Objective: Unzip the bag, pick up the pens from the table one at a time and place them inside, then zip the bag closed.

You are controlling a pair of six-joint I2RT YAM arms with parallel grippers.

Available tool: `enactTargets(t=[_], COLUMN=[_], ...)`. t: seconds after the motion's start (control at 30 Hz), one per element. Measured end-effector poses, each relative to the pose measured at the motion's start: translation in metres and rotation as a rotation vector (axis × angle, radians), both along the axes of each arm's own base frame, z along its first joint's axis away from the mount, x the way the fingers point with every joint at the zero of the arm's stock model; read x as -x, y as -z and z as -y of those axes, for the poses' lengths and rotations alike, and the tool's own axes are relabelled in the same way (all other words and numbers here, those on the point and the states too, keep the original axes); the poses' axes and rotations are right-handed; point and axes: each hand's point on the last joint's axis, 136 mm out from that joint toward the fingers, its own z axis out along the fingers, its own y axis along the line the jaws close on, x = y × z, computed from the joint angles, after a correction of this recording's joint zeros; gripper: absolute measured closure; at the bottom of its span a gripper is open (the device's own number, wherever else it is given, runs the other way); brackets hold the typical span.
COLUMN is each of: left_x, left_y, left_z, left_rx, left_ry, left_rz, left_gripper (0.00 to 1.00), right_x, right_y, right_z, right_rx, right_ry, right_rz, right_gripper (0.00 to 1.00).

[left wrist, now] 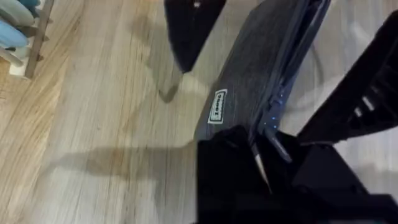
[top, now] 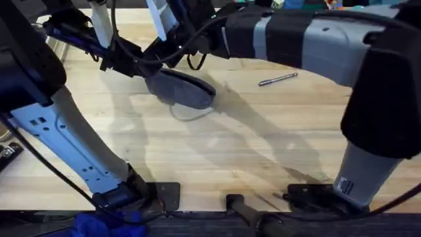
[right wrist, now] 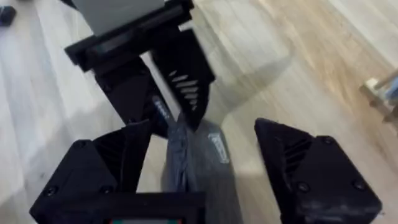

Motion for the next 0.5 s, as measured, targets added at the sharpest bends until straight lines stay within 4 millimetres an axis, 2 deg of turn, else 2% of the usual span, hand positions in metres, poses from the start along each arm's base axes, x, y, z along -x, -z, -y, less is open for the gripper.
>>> enactTargets(t=[0.1, 0.17, 0.33, 0.4, 0.5], left_x=[-0.001, -0.001, -0.001, -0.001, -0.001], left_y=[0.0, 0.0, 0.0, 0.0, 0.0], left_z=[0.0, 0.0, 0.0, 0.0, 0.0], left_rx=[0.0, 0.0, 0.0, 0.0, 0.001], left_ry=[-0.001, 0.0, -0.002, -0.003, -0.003], left_rz=[0.002, 0.004, 0.002, 0.001, 0.001], left_gripper=[0.745, 0.635, 0.239, 0.128, 0.02], right_x=[0.005, 0.006, 0.003, 0.001, -0.002], right_y=[-0.001, -0.009, -0.037, -0.045, -0.05], right_z=[0.005, 0.007, 0.014, 0.02, 0.027], right_rx=[0.02, 0.014, -0.02, -0.026, -0.024], right_ry=[0.0, 0.002, 0.014, 0.023, 0.036], right_rz=[-0.019, -0.013, 0.021, 0.027, 0.025], right_gripper=[0.005, 0.005, 0.005, 0.005, 0.005])
